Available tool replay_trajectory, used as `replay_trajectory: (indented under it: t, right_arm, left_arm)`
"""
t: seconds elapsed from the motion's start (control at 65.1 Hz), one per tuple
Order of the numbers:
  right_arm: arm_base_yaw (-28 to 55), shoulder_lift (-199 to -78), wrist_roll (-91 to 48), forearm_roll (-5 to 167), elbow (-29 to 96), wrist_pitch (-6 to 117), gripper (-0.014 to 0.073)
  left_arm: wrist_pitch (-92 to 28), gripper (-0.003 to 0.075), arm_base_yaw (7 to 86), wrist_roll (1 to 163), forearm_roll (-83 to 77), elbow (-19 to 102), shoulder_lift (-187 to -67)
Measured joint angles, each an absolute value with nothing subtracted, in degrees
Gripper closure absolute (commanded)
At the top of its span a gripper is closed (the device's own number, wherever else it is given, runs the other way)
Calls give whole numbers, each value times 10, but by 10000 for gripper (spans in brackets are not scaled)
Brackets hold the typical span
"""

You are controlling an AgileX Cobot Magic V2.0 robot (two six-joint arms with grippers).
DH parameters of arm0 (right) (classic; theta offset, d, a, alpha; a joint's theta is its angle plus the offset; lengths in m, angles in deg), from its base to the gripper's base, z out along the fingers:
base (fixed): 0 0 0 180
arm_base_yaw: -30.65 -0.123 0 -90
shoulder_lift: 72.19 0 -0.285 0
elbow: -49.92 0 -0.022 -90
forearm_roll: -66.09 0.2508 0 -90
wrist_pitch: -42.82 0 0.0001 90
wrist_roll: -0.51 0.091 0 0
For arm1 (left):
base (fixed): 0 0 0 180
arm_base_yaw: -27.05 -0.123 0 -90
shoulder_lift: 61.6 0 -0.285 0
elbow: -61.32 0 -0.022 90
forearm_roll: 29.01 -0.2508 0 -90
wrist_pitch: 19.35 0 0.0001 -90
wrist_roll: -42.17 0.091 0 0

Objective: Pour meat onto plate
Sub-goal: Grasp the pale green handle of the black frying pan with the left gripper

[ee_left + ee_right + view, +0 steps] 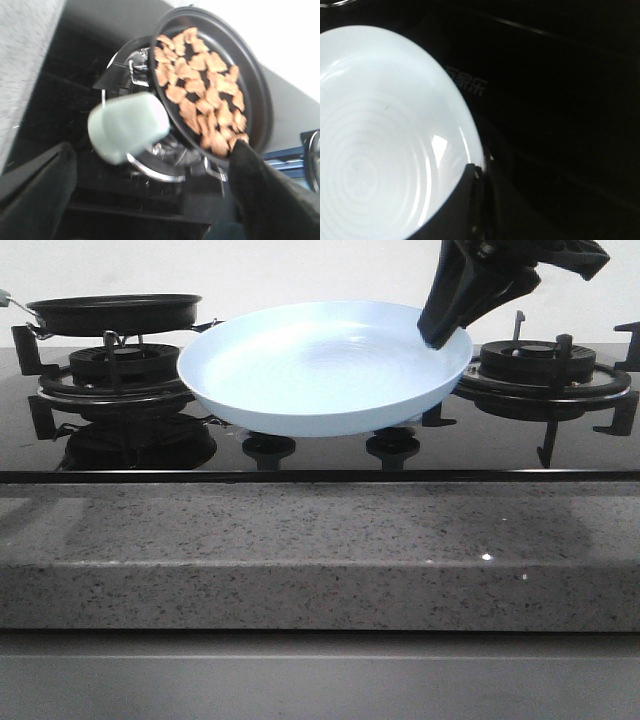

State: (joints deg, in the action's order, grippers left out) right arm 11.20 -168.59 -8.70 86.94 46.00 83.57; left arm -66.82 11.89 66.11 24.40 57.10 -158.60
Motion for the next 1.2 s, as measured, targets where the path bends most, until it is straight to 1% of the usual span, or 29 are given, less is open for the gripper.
replay_trajectory:
  t: [0.353, 0.476, 0.906, 1.014, 1.075, 1.198]
  right_arm:
    - [112, -1686, -87, 869, 460, 836, 663]
    - [112, -1686, -87, 869, 460, 836, 663]
    - [112, -1686, -87, 869, 460, 836, 663]
    - [112, -1686, -87, 869, 460, 836, 663]
    - [112, -1686, -87, 869, 460, 836, 663]
    - [112, -1686, -87, 869, 460, 836, 663]
  left_arm:
    - [-677, 115, 119, 702, 384, 583, -1682]
    - [-687, 147, 119, 717, 429, 583, -1699]
    - [-687, 443, 119, 730, 474, 584, -1704]
    - [-687, 527, 119, 731, 474, 584, -1704]
    - [-687, 588, 118, 731, 474, 584, -1704]
    - [-700, 665, 116, 732, 489, 586, -1704]
